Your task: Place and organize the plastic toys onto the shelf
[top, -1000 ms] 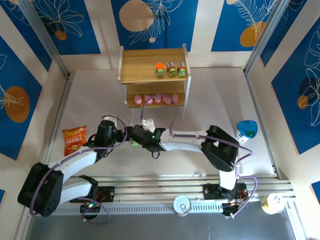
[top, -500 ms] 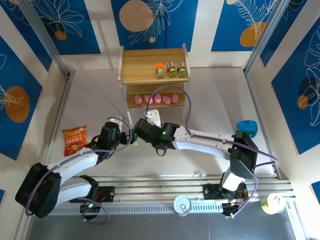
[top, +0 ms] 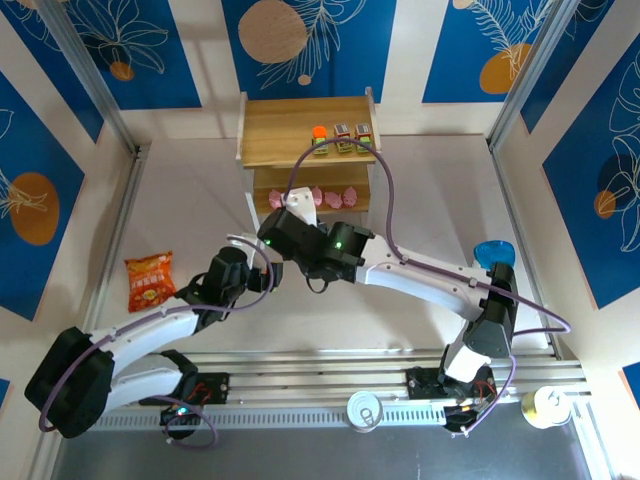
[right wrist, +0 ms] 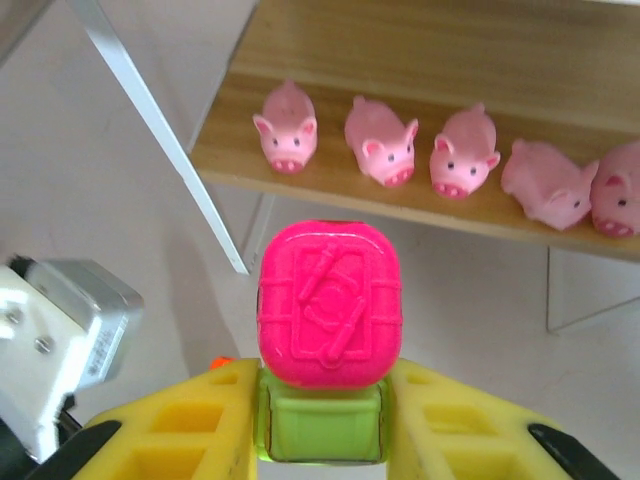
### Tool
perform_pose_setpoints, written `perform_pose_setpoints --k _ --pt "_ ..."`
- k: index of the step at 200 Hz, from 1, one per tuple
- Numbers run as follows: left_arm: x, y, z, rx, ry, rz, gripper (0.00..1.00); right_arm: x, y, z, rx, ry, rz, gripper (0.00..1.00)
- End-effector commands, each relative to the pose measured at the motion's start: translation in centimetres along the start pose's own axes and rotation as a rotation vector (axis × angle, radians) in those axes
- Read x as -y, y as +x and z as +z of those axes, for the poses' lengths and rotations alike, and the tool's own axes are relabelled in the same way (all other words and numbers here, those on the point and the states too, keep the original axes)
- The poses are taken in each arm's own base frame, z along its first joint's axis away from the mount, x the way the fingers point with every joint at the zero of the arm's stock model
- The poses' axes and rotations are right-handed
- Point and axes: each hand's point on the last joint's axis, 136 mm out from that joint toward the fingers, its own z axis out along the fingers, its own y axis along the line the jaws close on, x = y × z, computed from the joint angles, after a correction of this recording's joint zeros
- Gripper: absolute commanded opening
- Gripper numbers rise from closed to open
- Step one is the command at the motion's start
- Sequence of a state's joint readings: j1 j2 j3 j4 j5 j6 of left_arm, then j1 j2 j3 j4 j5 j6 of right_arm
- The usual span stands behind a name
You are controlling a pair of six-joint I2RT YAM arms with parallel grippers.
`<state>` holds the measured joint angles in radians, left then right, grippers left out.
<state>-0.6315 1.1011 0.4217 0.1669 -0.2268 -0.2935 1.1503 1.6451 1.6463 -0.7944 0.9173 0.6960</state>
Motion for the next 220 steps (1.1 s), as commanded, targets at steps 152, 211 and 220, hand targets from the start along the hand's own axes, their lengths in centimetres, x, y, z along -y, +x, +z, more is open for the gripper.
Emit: perform_pose_setpoints --k 152,211,220 --pt "0.8 -2.0 -0.4 0.05 -0.003 0.05 1.0 0.7 -13.3 -1.6 0.169 0.022 -0.055 0.3" --pt "1.1 -2.0 -0.4 0.052 0.004 0.058 1.0 1.7 -15.3 1.0 0.162 0.061 -0.036 0.3" --pt "1.2 -2.0 -0.4 0.051 0.006 0.059 1.0 1.9 -15.6 1.4 0.159 0.065 -0.03 0.3"
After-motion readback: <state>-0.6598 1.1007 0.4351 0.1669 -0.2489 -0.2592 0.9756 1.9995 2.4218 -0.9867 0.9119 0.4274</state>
